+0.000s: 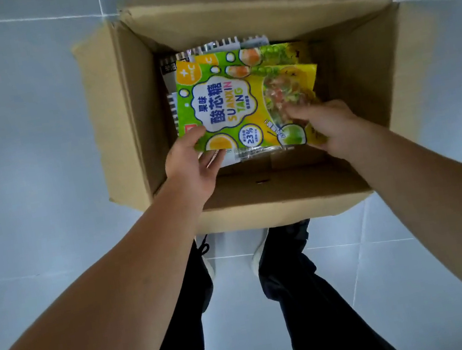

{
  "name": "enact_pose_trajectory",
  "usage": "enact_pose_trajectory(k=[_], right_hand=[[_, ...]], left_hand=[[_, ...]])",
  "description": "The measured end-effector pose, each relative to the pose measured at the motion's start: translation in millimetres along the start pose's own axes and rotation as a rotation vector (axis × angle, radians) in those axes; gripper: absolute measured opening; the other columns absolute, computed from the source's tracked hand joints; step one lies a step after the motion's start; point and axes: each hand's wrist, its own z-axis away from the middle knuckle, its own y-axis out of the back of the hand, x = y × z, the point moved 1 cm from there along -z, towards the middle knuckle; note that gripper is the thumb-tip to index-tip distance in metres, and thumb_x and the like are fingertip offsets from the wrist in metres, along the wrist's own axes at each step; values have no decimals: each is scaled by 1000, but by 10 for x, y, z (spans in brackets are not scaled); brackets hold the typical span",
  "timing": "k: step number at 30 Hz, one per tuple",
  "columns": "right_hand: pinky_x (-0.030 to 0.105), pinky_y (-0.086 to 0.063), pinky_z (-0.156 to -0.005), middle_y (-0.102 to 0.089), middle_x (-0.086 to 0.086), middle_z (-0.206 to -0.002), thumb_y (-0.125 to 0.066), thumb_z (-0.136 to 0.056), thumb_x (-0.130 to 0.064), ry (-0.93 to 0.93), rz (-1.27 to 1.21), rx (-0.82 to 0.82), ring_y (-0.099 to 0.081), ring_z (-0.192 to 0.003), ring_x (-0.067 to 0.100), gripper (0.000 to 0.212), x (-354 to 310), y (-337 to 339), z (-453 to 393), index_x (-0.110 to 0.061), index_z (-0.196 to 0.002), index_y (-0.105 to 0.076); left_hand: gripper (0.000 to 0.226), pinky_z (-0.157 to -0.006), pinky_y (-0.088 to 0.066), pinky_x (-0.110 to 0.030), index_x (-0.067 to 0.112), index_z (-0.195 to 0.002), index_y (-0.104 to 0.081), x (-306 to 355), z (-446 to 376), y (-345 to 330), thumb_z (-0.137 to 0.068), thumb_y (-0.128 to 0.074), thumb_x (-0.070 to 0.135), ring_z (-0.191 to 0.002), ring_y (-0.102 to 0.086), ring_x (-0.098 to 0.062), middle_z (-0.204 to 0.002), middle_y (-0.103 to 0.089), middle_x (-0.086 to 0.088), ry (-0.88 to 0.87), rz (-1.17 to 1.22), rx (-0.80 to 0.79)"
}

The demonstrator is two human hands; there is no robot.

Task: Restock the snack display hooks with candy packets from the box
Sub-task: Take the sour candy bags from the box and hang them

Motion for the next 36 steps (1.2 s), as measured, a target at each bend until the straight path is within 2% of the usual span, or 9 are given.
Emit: enact_pose_trajectory(k=[5, 9, 12, 15, 19, 22, 27, 30, 36], right_hand=[[33, -53, -70, -71, -2, -113, -87, -71, -32, -149, -244, -152, -69, -99, 18, 53, 199, 31, 612, -19, -117, -64], [32, -56, -66, -74, 1, -106, -79, -81, -34, -166, -310, -217, -72, -85, 17, 46, 271, -113, 1184, -15, -120, -63], [41, -57, -86, -73, 2, -110, -81, -72, -52, -83, -201, -215, -70, -98, 20, 63, 233, -86, 1762, -16, -120, -62], [39, -53, -89, -63, -1, -119, -83, -53, -62, 52, -110, -49, -63, -104, 20, 98, 102, 117, 2338, -19, -132, -44], [31, -41, -92, -53, -4, -130, -81, -71, -52, 372, 26, 129, -52, -114, 18, 85, -264, 466, 3179, -20, -137, -38], [27, -45, -92, -62, -8, -115, -76, -75, -45, 517, 81, 27, -59, -106, 15, 53, -627, 670, 3880, -24, -120, -56], [53, -50, -99, -75, 4, -100, -73, -57, -39, 613, -28, -76, -69, -103, 28, 42, -821, 900, 4833, -21, -95, -75], [52, -50, -99, -75, 6, -98, -72, -62, -34, 620, -91, -37, -68, -105, 31, 28, -737, 1046, 5373, -20, -86, -75], [38, -52, -84, -70, 3, -88, -76, -73, -38, 690, -163, -7, -64, -88, 24, 27, -389, 1636, 6214, -15, -85, -68]], left_hand=[[20, -96, -51, -48, 15, -107, -66, 14, 556, -45, -89, -64, 22, -98, -68, -27, -100, -72, -8, 32, 175, -234], [20, -97, -50, -54, 18, -111, -65, -2, 991, -124, -92, -64, 14, -102, -68, -28, -113, -72, -7, -36, -74, -236], [23, -89, -54, -53, 19, -114, -65, 210, 1442, -48, -92, -65, 11, -103, -69, -28, -112, -73, -5, -132, -186, -214], [38, -88, -54, -54, 19, -125, -60, 509, 1928, 92, -89, -68, 13, -107, -68, -27, -118, -71, -4, -198, -305, -285], [36, -77, -56, -45, 16, -123, -62, 928, 2806, 202, -88, -67, 8, -100, -69, -27, -112, -71, -6, -266, -429, -424], [47, -92, -46, -62, 13, -122, -64, 1138, 3462, 243, -77, -72, 13, -113, -62, -40, -124, -65, -18, -286, -491, -538], [39, -104, -45, -51, 9, -126, -62, 1355, 4471, 322, -87, -67, 7, -117, -62, -31, -126, -66, -13, -335, -523, -593], [36, -101, -47, -39, 9, -127, -61, 1382, 4972, 359, -91, -65, 11, -109, -66, -18, -119, -69, -5, -421, -556, -554], [31, -110, -38, -51, 22, -110, -71, 1093, 5980, 321, -80, -75, 31, -117, -61, -20, -115, -72, 4, -609, -652, -532]])
